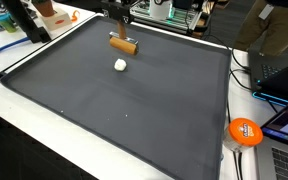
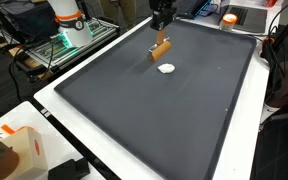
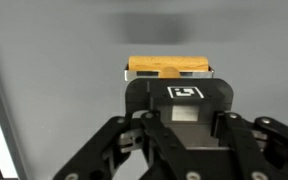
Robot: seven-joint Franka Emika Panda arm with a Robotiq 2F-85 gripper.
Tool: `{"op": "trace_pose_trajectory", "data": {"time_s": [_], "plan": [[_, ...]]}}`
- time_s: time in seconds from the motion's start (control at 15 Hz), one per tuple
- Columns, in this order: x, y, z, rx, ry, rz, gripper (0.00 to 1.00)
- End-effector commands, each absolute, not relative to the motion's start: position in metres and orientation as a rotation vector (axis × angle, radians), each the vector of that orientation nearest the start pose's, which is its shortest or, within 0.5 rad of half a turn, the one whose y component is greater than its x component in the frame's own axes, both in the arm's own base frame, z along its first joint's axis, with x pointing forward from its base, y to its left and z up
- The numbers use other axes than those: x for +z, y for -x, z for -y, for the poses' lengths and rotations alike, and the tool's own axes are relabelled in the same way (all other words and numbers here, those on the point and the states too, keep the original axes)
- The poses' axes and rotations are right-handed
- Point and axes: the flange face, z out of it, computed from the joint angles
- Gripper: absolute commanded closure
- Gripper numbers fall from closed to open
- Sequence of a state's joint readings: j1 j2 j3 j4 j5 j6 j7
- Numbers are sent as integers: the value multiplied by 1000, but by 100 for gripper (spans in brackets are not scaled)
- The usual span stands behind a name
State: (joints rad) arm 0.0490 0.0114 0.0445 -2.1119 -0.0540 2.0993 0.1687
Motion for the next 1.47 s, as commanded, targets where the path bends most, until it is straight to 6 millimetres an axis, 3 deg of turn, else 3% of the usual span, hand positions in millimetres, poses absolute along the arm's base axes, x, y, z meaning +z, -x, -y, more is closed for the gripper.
{"op": "trace_pose_trajectory", "data": {"time_s": [0.0, 0.07, 0.2, 0.47, 0.8, 0.87, 0.93, 1.07, 1.13, 1.4], "plan": [[409, -539, -48, 26, 3190, -74, 53], [403, -546, -46, -24, 3237, -50, 78], [397, -553, -42, -6, 3279, 69, 78], [402, -546, -47, 78, 3248, 430, 78], [421, -538, -63, -8, 3107, 869, 78], [423, -540, -60, -19, 3085, 863, 78], [413, -545, -64, 13, 3136, 797, 53], [418, -544, -63, -2, 3108, 840, 53], [412, -553, -61, -35, 3135, 880, 78], [389, -568, -56, 46, 3157, 1104, 78]]}}
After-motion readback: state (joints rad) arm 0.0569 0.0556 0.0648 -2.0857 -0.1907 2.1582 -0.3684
